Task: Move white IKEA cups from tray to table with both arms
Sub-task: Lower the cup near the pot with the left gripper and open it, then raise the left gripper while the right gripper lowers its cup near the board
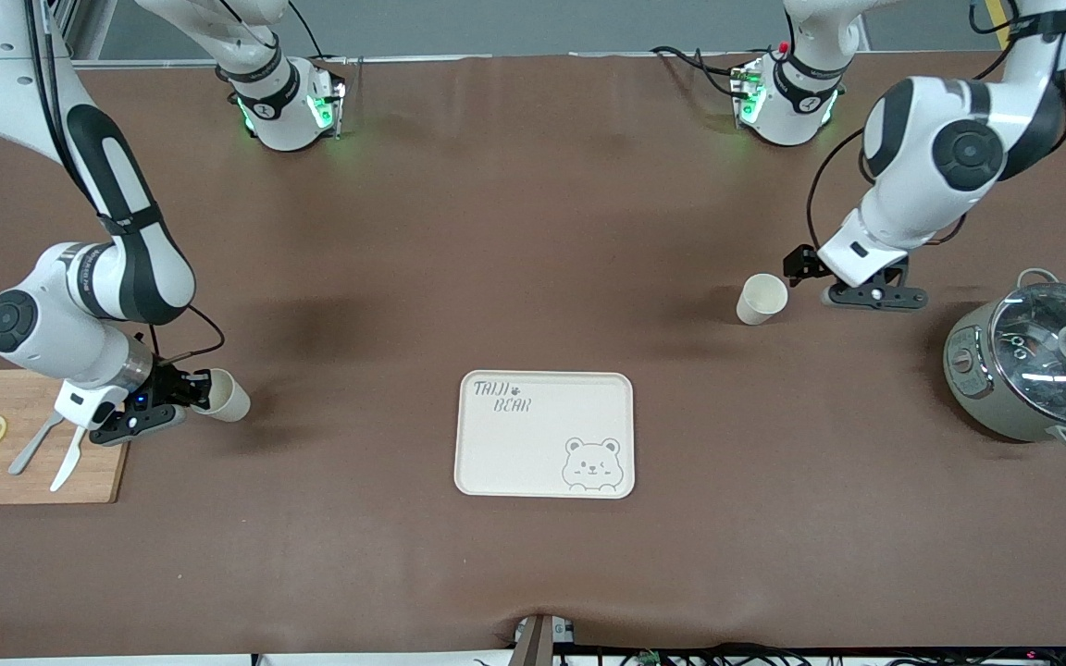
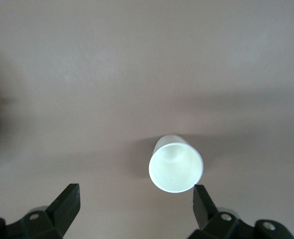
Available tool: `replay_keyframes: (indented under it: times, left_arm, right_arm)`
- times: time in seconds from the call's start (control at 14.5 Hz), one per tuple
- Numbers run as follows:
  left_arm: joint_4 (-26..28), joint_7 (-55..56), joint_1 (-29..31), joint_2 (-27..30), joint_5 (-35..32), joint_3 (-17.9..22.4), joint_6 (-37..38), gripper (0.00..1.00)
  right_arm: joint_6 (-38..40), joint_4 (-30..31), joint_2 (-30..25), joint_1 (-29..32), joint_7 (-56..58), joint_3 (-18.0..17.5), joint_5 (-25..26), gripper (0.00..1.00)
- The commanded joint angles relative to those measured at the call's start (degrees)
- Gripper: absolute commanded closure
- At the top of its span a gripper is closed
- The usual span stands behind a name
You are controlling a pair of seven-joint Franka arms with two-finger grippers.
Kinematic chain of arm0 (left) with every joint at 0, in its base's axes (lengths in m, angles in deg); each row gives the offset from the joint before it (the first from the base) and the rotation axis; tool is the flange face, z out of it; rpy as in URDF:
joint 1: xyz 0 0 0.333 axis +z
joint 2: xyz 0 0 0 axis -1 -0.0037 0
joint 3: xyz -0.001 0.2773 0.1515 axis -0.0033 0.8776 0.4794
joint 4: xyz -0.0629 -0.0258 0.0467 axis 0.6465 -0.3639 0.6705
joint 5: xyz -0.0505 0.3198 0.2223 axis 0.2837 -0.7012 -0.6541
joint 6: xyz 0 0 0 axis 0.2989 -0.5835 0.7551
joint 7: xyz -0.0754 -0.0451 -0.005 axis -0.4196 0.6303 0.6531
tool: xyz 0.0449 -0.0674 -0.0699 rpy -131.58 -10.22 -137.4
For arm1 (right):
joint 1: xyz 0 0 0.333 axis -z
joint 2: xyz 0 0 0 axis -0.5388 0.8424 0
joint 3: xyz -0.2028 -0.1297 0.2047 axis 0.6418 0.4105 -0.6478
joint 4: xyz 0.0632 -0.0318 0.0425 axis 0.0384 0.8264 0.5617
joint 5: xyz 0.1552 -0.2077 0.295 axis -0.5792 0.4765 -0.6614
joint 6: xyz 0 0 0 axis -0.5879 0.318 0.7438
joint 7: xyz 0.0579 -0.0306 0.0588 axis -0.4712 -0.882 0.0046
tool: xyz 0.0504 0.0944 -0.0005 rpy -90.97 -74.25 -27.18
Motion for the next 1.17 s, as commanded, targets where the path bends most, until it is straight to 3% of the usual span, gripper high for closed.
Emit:
replay_keyframes:
  times: [0.0, 0.28, 0.76, 0.83, 0.96, 1.1]
  left_arm:
    - [-9.05, 1.54, 0.58, -2.4, 1.17, -0.55, 5.84, 0.0]
    - [-16.27, 1.1, 0.76, -4.15, 0.82, -0.2, 9.45, 0.0]
    - [-20.67, 1.27, 1.82, -4.6, 0.38, 0.33, 9.46, 0.0]
    - [-21.29, 1.1, -0.36, -4.68, 0.38, 3.2, 9.54, 0.0]
    - [-22.34, 0.92, -11.15, -4.51, 0.29, 15.65, 10.59, 0.0]
    - [-24.53, -0.04, -12.42, -4.86, 0.37, 17.12, 11.91, 0.0]
  right_arm:
    - [-1.81, 0.45, 0.36, 0.96, 0.67, -1.08, 0.7, 1.0]
    - [-2.87, 0.45, 1.33, 0.78, 0.59, -1.08, 0.7, 1.0]
    - [-4.1, 0.45, 2.03, 0.78, 0.59, -1.0, 0.7, 1.0]
    - [-4.19, 0.45, 2.21, 0.78, 0.59, -1.08, 0.7, 1.0]
    - [-4.37, 0.54, 2.3, 0.7, 0.59, -1.0, 0.7, 1.0]
    - [-4.37, 0.54, 2.3, 0.78, 0.67, -1.08, 0.7, 1.0]
